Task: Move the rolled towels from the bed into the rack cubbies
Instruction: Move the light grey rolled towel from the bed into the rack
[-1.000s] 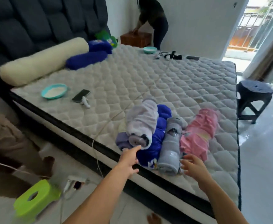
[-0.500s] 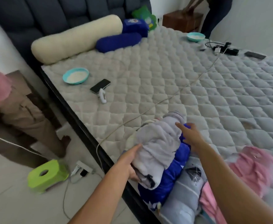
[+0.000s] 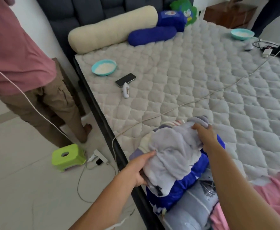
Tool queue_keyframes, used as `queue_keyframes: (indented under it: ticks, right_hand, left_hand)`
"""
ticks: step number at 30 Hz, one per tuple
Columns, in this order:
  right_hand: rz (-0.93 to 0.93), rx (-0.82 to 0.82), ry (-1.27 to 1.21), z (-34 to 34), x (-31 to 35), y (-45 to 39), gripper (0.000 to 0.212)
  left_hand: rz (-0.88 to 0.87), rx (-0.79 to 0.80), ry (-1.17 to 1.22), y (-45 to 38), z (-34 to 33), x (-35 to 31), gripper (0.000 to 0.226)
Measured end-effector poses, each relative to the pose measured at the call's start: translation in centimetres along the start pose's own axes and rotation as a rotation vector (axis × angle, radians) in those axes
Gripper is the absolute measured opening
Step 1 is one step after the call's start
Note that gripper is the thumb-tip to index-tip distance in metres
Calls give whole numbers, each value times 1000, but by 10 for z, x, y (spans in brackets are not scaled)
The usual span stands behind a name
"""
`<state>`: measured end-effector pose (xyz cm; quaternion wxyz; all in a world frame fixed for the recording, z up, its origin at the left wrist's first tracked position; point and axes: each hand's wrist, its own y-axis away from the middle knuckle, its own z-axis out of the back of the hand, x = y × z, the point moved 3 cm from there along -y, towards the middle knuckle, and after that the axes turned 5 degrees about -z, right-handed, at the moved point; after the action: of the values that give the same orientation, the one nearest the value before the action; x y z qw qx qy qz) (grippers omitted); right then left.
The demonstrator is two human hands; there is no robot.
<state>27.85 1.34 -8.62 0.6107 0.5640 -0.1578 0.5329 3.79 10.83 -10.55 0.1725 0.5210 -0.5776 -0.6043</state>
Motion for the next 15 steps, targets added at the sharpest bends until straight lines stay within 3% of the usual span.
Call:
queue_keyframes:
  ticks: [3, 7, 15]
  right_hand:
    - [67, -24, -68, 2, 7, 32, 44]
    - [255, -6, -126, -8, 27, 98, 30]
    - [814, 163, 129, -85, 57, 309, 47]
  left_hand:
    - [-73, 13, -16, 5, 14, 8, 77]
    - [-162, 23, 55, 32, 45, 20, 67]
    - [-436, -110, 243, 148, 165, 56, 59]
